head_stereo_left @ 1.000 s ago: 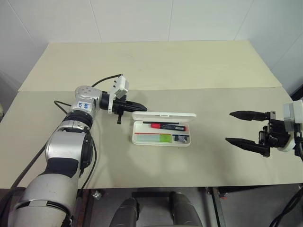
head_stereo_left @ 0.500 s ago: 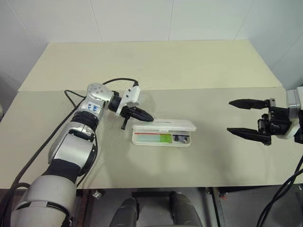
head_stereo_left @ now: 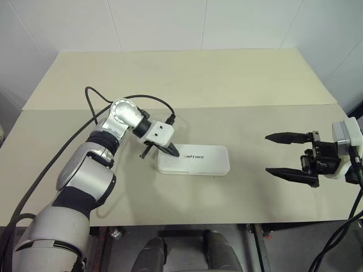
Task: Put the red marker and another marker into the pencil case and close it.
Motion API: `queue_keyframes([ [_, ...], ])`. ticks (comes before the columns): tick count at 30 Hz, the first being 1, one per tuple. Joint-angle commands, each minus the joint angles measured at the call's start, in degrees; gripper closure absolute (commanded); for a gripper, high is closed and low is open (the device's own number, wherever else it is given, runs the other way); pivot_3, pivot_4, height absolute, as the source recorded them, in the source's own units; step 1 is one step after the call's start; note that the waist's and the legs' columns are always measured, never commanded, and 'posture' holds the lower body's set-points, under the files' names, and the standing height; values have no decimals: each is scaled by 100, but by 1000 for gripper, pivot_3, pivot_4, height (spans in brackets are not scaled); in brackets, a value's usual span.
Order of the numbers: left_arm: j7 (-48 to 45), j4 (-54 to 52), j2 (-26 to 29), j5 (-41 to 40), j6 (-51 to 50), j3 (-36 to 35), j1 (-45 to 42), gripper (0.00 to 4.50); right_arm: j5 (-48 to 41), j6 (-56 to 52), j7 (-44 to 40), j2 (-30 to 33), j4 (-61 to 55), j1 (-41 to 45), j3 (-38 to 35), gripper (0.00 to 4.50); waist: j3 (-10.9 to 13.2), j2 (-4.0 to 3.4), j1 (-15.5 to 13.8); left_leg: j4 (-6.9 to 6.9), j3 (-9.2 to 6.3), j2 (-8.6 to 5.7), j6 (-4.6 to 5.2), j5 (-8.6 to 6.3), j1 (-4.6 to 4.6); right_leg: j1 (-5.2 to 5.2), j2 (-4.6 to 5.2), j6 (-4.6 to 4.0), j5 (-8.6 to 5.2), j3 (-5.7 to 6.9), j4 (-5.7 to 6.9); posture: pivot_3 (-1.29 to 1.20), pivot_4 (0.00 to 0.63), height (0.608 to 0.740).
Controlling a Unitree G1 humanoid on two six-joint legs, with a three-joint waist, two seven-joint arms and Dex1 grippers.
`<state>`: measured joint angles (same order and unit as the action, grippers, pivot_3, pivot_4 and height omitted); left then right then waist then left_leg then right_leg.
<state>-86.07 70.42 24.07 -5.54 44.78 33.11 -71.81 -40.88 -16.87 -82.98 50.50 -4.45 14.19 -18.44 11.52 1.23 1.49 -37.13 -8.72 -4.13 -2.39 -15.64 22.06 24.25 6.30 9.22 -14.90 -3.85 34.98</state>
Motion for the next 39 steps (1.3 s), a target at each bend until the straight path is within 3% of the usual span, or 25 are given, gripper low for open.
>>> queue_keyframes([
  [1,-591,193,-74,603,571,52,43,4474,-93,31,46,-67,-119,124,-10,0,0,0,-6,-1,0,0,1,0,0,-1,0,0,0,0,0,0,150,740],
  [5,-274,255,-88,881,1003,-180,44,4474,20,101,48,-97,34,271,62,0,0,-1,-1,-2,0,-1,1,0,0,-2,2,1,1,0,-2,0,150,740],
  [10,-227,169,-304,132,994,-1288,211,4474,137,172,38,-77,192,343,119,0,0,0,-15,-3,-3,-1,1,1,1,-1,2,1,1,0,0,0,150,740],
  [14,173,41,-524,-642,477,-2470,349,4474,186,203,-12,-71,288,378,151,0,2,3,-45,-9,-8,-4,2,2,18,13,6,4,3,1,2,0,150,740],
  [22,212,-711,-90,-1075,-386,-3474,1020,4474,310,238,-71,5,511,451,165,0,1,2,13,0,-5,-3,2,2,15,19,4,4,3,0,4,0,150,740],
  [25,-495,-1872,448,-1574,-1823,-3542,1776,3879,364,264,-95,23,623,502,180,0,1,2,35,2,-5,0,2,2,12,21,1,4,3,-2,11,0,150,740],
  [28,-566,-2962,779,-1899,-2714,-3542,2331,2959,411,337,-204,76,837,587,160,0,2,1,13,3,-6,5,2,2,10,26,-2,0,2,-6,19,0,150,740],
  [36,-434,-4376,1444,-2437,-3697,-3843,3281,198,639,516,-344,174,1454,1074,255,0,2,-2,-35,0,-8,3,-4,6,5,21,-1,-11,9,-6,23,0,150,740],
  [39,-560,-4394,1710,-2468,-3846,-3910,3406,62,721,512,-395,196,1577,1321,353,0,3,-2,-8,1,-8,4,-4,6,4,22,-2,-12,9,-6,23,0,150,740],
])
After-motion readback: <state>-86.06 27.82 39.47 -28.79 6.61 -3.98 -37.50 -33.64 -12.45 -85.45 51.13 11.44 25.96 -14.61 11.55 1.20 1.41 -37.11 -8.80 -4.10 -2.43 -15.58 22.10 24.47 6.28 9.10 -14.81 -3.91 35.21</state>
